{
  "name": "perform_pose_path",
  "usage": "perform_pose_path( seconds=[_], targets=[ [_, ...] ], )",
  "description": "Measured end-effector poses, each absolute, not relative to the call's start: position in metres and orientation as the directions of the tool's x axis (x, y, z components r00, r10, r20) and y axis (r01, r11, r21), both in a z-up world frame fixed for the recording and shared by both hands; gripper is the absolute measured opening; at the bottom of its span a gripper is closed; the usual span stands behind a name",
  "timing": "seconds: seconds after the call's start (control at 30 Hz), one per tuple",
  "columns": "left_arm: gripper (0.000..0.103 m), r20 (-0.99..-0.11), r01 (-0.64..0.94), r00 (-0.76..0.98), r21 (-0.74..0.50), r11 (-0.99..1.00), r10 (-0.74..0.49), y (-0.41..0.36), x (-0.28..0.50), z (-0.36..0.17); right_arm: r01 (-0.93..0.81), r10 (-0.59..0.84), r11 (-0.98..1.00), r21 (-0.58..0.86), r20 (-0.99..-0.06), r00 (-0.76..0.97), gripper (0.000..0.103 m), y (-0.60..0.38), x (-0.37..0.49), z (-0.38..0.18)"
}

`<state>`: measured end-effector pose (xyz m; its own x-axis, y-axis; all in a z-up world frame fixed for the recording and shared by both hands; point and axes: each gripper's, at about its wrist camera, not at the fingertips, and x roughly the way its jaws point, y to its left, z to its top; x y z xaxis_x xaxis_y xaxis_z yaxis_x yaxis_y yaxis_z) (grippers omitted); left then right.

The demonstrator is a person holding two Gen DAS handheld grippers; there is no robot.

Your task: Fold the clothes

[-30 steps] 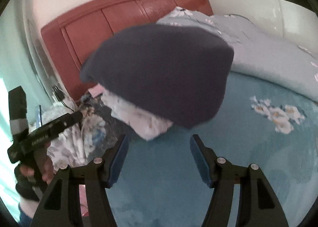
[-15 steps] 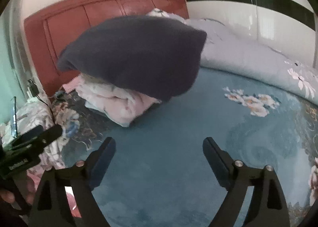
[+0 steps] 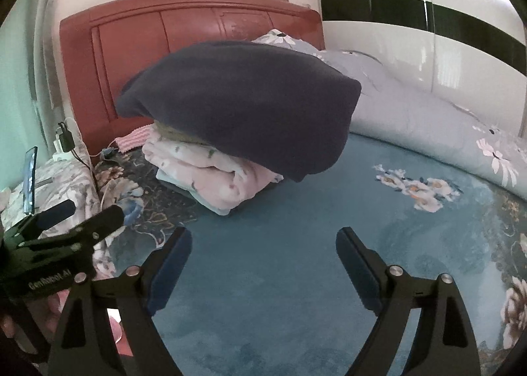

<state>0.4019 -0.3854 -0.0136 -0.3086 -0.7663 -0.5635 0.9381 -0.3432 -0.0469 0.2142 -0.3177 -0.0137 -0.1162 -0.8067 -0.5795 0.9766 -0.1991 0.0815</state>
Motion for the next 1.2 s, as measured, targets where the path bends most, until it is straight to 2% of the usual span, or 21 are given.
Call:
perform_pose_path(
  seconds=[0.17,0.37,1.2],
  targets=[
    [0.103,-0.548,0.947,-0.260,0.016,-0.321,-0.795,-0.369,0.399,-0.005,0.976,-0.804,-0.201,0.084,-0.584,-0.115,0.090,-0.311,0.218,-0.008],
    [0.103,-0.533,0.939,-0.299,-0.019,-0.342,-0.791,-0.358,0.401,0.007,0.974,-0.813,-0.210,0.087,-0.569,-0.124,0.090,-0.298,0.220,0.005],
    [0.103,-0.528,0.936,-0.306,-0.017,-0.350,-0.792,-0.311,0.400,0.037,0.970,-0.834,-0.227,0.084,-0.531,-0.149,0.090,-0.242,0.226,0.039]
  ],
)
